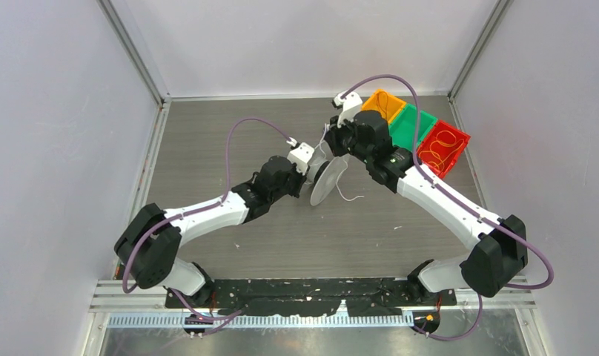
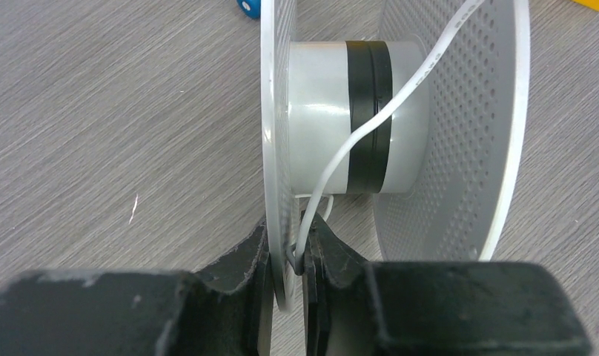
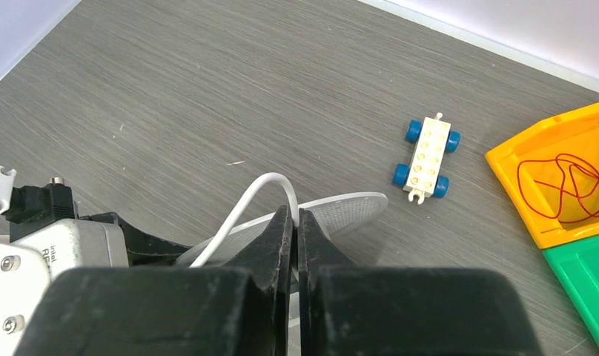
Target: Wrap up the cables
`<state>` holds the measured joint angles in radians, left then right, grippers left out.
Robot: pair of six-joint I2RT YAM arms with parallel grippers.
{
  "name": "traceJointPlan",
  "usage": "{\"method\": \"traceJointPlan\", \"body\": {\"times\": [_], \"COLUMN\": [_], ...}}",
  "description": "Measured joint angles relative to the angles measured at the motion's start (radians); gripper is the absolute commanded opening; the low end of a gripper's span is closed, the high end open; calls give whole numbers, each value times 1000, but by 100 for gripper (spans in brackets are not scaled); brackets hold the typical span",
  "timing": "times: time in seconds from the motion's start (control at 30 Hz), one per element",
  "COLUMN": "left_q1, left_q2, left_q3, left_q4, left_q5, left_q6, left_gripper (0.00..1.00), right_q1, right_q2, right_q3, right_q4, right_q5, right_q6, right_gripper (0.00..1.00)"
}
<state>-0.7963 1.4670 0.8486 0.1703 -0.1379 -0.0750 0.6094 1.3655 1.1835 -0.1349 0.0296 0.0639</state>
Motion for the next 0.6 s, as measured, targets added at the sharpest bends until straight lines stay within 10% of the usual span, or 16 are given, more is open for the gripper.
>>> {"method": "traceJointPlan", "body": {"times": [0.6], "left_q1": [7], "left_q2": [19], "left_q3": [16], "left_q4": [-4], "left_q5": [24], "left_q6": [0], "left_gripper": [0], "right_q1": [-75], "right_q2": [0], "right_q3": [-68], "right_q4": [20], "right_q5": [-8], "right_q6": [17], "right_gripper": [6]}}
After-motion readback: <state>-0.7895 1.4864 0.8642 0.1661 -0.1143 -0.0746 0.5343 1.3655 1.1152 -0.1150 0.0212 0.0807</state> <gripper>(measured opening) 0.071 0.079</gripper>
